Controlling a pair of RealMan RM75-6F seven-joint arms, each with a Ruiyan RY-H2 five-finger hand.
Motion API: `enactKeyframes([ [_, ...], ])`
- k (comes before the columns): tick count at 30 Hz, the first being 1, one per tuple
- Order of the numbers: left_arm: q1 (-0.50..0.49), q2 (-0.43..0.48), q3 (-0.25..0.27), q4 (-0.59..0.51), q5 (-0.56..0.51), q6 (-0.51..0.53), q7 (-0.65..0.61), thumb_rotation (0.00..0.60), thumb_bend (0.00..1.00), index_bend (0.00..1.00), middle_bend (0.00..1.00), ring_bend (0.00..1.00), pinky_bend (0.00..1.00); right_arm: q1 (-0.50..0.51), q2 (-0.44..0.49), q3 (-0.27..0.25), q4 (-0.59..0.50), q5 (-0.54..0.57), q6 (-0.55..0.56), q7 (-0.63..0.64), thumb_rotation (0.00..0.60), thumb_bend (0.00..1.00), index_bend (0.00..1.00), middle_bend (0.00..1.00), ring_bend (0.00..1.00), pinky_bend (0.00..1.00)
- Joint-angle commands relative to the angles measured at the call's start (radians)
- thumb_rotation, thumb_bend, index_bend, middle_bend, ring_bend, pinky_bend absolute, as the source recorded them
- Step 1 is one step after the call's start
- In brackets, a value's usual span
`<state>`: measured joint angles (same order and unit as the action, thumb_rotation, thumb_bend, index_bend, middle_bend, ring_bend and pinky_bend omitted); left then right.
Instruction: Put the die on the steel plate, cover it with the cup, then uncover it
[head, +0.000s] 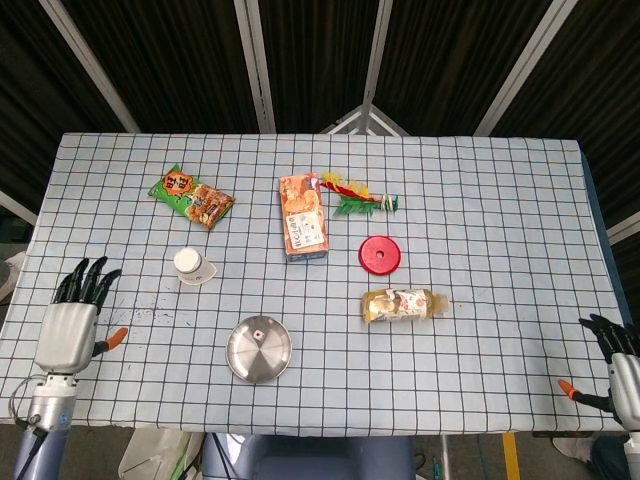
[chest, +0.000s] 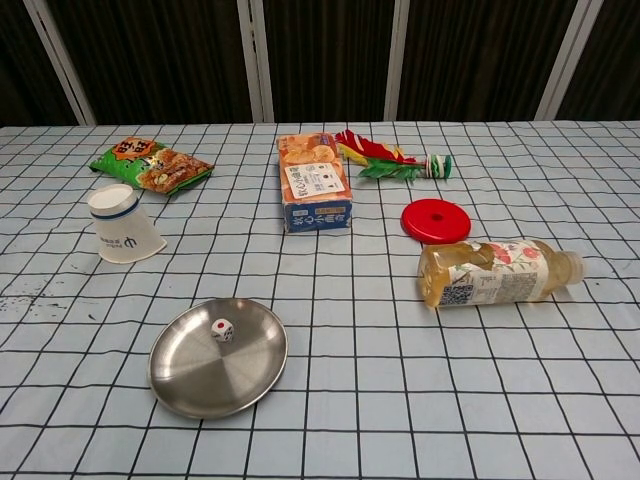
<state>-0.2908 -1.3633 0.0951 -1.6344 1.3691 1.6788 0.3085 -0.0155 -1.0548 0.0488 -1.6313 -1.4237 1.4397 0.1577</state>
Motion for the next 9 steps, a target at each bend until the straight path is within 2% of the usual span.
enactKeyframes([
  [1, 0.038, -0.01, 0.012, 0.047, 0.022, -0.007, -0.07, 0.6, 0.19, 0.19, 0.09, 0.0, 0.15, 0.001, -0.006, -0.001, 0.012, -0.019, 0.013, -0.002, 0.6, 0.06, 0.2, 0.14, 0.13, 0.0],
  [9, 0.055, 0.01, 0.007, 0.047, 0.048, -0.04, -0.101, 0.6, 0.19, 0.22, 0.1, 0.0, 0.15, 0.002, -0.021, -0.001, 0.038, -0.063, 0.046, 0.012, 0.6, 0.06, 0.2, 0.14, 0.13, 0.0],
])
